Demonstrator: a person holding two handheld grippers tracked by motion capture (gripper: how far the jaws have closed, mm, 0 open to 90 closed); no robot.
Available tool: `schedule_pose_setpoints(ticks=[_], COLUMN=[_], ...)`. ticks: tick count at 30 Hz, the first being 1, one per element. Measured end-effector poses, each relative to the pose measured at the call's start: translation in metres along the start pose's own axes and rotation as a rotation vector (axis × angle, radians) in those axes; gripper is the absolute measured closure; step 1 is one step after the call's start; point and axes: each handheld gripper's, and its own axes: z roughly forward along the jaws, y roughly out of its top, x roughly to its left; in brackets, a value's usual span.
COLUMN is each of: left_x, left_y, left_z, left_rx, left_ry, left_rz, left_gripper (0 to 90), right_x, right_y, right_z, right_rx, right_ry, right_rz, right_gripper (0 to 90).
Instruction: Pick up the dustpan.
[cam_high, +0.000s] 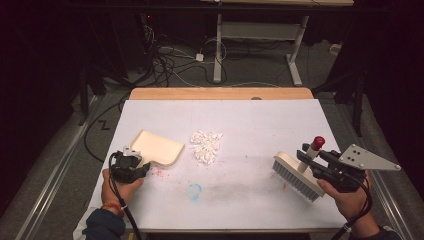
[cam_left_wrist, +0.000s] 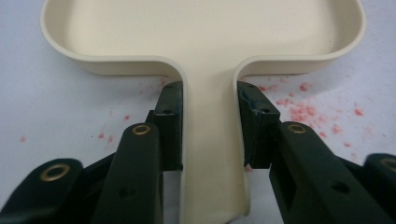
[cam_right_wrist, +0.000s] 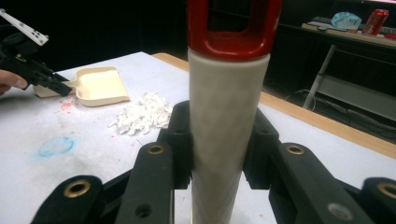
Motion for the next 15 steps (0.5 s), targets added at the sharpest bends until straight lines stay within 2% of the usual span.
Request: schedule_pose_setpoints(ticks=[9, 12, 15], left_x=[-0.007, -0.011, -0.015], left_y=[-0.003, -0.006, -0.01], left_z=[-0.017, -0.028, -0.033], left_rx=[-0.018, -0.033, -0.027], left_ry=[-0.002, -0.019, -0.025], left_rz=[0.029, 0.052, 0.071], left_gripper=[63.6, 63.6, 63.6], right_x=[-0.001, -0.005, -0.008], right_y=[-0.002, -0.004, -0.004], right_z=[0.002, 0.003, 0.002], right_rx=[0.008, 0.011, 0.009], right_ry=[0.001, -0.01, -0.013], right_rz=[0.005, 0.016, 0.025], right_gripper=[69.9, 69.9, 69.9])
